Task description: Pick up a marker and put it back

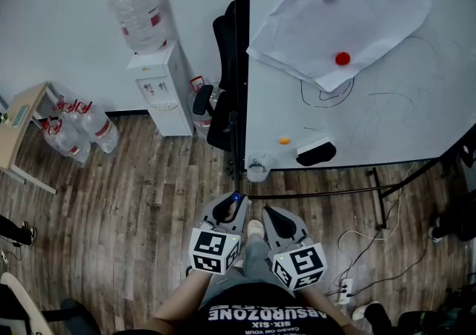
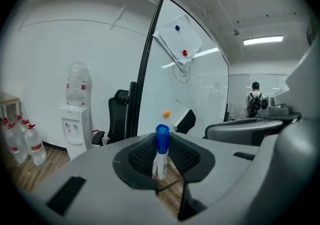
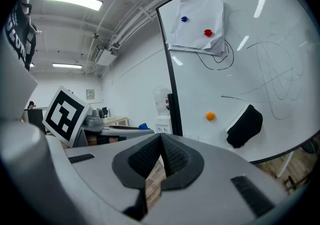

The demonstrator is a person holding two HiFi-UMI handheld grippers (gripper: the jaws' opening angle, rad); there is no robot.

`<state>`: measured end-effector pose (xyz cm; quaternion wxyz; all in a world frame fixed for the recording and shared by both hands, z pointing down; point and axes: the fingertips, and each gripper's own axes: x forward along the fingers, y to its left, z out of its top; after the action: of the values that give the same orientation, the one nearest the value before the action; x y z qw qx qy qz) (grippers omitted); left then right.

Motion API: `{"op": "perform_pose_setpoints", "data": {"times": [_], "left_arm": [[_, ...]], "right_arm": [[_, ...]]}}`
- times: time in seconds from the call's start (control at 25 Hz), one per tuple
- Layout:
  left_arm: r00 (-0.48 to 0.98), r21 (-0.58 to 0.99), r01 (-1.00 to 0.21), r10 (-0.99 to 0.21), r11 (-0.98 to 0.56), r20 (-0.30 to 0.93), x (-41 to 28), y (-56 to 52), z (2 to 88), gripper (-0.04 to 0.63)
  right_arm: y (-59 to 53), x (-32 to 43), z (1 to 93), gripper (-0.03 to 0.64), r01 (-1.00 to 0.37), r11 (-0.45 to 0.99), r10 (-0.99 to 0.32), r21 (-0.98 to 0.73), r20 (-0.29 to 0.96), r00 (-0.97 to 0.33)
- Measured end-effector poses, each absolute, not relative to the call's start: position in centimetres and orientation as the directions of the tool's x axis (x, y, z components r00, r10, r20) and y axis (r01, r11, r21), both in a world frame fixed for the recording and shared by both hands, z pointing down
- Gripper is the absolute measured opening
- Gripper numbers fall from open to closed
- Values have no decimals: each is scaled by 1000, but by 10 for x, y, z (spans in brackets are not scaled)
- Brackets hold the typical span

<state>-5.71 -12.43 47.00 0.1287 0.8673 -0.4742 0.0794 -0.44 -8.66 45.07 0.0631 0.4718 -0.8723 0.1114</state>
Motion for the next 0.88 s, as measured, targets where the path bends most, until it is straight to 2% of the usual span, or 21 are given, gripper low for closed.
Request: {"op": "perform_pose_setpoints", "data": {"times": [0.88], "left_arm": [[549, 144, -835, -792, -531, 265, -52, -119, 472, 78]], "right_arm": [[-83, -1, 448, -3, -837, 534, -809, -120, 213, -547]]}}
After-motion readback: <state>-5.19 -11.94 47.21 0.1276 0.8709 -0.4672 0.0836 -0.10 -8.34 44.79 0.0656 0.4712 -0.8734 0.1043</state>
